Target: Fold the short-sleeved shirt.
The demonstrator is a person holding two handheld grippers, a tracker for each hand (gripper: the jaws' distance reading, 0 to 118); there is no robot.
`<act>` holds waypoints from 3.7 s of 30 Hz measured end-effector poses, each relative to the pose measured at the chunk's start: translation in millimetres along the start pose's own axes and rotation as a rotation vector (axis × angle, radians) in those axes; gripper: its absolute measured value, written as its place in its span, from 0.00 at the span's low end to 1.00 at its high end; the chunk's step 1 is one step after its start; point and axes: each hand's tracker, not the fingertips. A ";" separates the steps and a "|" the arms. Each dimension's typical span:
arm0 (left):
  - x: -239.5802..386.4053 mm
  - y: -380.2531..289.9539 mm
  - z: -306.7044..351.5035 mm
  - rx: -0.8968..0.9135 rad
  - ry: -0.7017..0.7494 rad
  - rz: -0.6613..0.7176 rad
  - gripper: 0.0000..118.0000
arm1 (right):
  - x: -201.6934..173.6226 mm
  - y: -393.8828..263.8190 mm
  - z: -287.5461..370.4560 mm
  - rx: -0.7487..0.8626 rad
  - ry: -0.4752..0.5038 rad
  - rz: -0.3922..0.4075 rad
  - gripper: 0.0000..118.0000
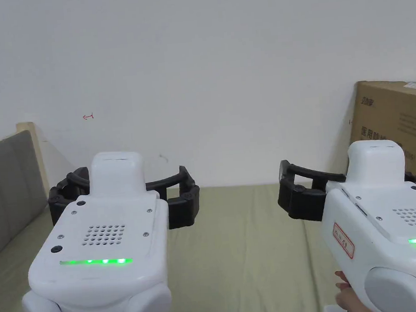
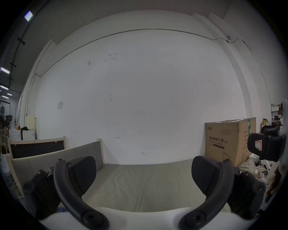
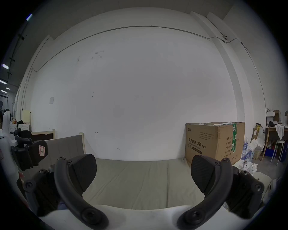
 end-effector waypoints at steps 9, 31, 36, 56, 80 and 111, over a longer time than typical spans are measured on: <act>3.8 1.6 1.7 0.001 -0.009 -0.008 1.00 | 0.2 2.3 2.3 0.012 0.002 -0.003 1.00; 6.1 7.4 -0.4 -0.029 0.001 0.005 1.00 | 2.8 5.0 2.4 0.012 -0.012 0.006 1.00; 5.9 8.3 -1.3 -0.031 -0.016 0.022 1.00 | 3.0 5.6 2.5 0.010 -0.007 0.005 1.00; 8.7 5.0 4.1 -0.006 -0.016 -0.002 1.00 | 3.4 4.4 6.0 0.007 0.001 0.000 1.00; 11.2 1.9 3.6 -0.016 -0.013 -0.003 1.00 | 3.3 1.7 6.8 0.003 0.000 0.004 1.00; 11.6 -0.7 -4.2 -0.027 -0.035 0.006 1.00 | 4.8 -0.6 2.4 0.017 -0.021 0.022 0.97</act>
